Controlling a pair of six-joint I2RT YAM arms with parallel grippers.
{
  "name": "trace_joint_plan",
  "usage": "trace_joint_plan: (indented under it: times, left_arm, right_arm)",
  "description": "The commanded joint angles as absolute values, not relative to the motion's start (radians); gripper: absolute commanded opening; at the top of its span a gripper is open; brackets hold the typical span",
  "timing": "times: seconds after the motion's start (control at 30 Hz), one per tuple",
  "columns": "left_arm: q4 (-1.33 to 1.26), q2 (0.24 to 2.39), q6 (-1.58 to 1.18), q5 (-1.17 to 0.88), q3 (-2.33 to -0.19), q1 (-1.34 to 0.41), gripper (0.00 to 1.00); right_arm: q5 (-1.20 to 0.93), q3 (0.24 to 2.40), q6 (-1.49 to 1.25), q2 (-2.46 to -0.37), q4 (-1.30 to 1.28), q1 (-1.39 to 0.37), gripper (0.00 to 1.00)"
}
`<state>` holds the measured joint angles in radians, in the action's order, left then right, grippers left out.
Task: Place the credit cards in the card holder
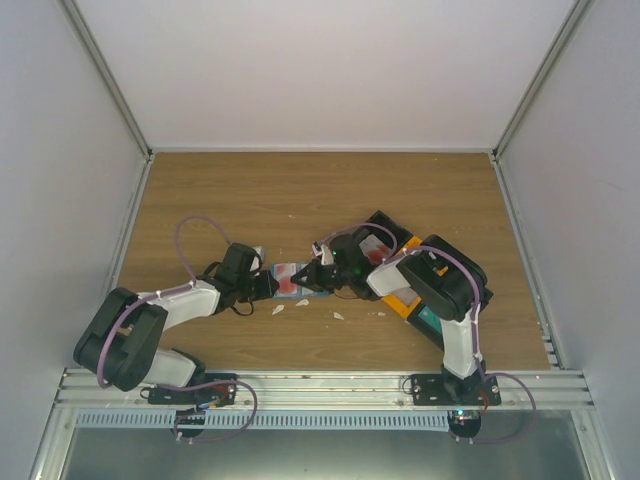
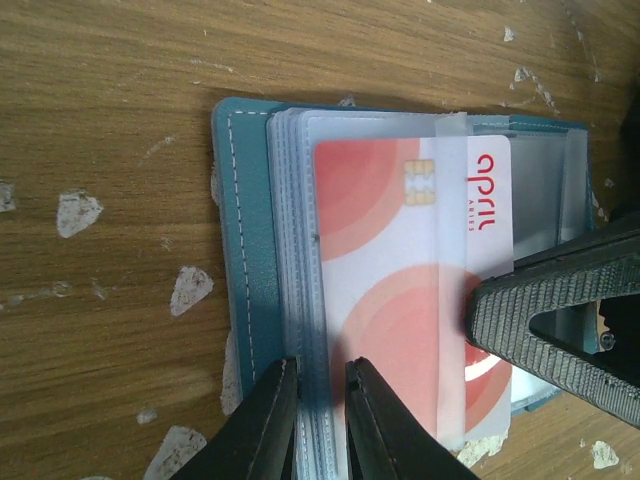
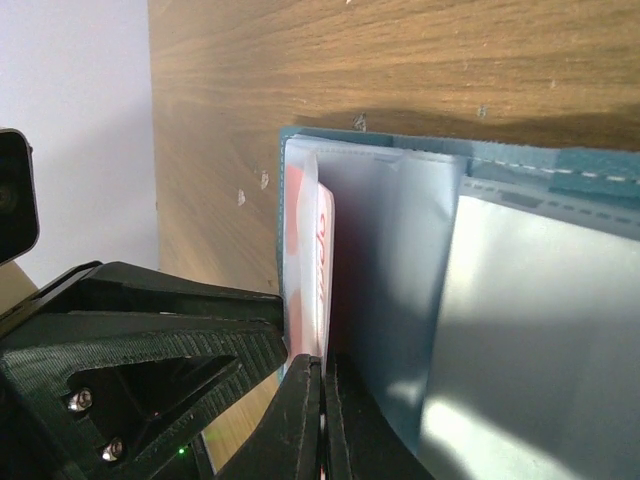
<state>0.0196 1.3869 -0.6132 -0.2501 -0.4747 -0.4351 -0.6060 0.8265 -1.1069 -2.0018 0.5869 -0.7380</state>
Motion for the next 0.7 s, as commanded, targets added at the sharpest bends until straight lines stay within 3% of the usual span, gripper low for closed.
trace_joint_plan:
  times: [0.0, 0.23, 0.37, 0.67]
  left_arm:
    - [0.039, 1.397, -0.611, -0.311, -0.439, -0.444, 0.18]
    - [0.045, 1.375, -0.605, -0.308, -0.438, -0.444, 0.18]
    - [0.061, 1.347, -0.606, -0.305, -0.445, -0.444, 0.21]
    - [0.100, 1.273, -0.613, -0.291, -0.483, -0.442, 0.29]
  right_arm:
    - [-0.589, 0.827, -1.110, -2.045, 0.548, -0.765, 0.00]
    - [-0.571, 0.840, -1.049, -2.018, 0.486, -0.765, 0.03]
    - [-0.519, 0.833, -0.998, -1.952, 0.423, -0.764, 0.21]
    - [-0.356, 0.886, -0.853, -1.842, 0.177, -0.779, 0.41]
